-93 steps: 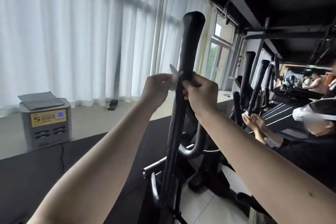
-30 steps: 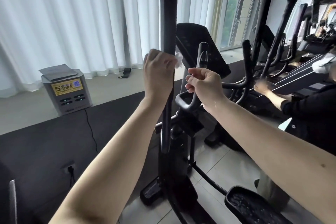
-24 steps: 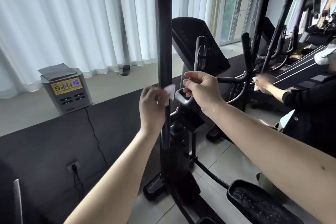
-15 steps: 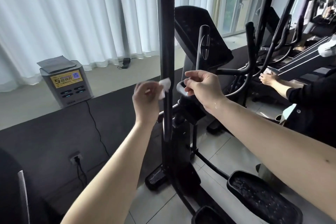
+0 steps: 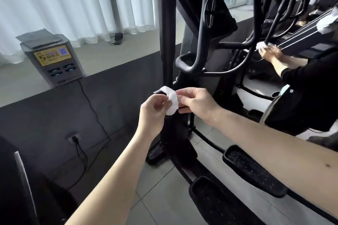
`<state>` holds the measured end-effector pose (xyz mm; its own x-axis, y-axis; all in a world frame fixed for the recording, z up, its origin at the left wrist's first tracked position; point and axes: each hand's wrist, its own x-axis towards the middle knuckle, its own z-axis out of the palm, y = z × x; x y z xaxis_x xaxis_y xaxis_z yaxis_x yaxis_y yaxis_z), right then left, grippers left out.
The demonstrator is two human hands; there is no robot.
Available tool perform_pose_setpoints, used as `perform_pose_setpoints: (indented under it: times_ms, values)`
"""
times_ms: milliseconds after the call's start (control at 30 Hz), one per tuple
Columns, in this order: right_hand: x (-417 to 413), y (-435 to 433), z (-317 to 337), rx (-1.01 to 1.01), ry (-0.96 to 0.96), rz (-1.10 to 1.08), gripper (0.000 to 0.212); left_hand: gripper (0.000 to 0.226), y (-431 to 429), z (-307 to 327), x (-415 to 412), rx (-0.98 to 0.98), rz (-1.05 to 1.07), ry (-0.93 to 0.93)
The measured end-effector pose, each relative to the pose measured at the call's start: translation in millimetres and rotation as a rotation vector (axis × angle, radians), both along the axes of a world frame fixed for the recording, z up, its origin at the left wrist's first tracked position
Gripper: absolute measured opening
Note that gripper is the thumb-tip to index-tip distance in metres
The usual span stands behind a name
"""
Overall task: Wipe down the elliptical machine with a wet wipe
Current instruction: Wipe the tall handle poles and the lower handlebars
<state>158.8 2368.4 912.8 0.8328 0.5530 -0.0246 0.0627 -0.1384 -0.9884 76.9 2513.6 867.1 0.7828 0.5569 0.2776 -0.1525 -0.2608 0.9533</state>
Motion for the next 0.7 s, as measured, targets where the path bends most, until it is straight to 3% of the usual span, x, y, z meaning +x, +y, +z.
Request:
perform_pose_setpoints:
  times_ms: [100, 300, 467, 700]
  values:
    - [-14, -1, -18, 0.057, 0.162, 0.098, 0.02, 0.015, -4, -3, -9, 0.021, -0.078, -0.007]
    - [-22, -1, -31, 0.169, 0.362, 0.027, 0.02, 0.018, 1, -11, -15, 0.143, -0.135, 0.057]
    - [-5, 2, -15, 0.129, 0.137, -0.212, 0.003, 0.023, 11, -9, -15, 0.026, -0.059, -0.008]
    - [15, 50, 34, 0.178, -0.221, -0.391, 0.019, 0.024, 32, 4, -4, -0.131, 0.038, 0.084]
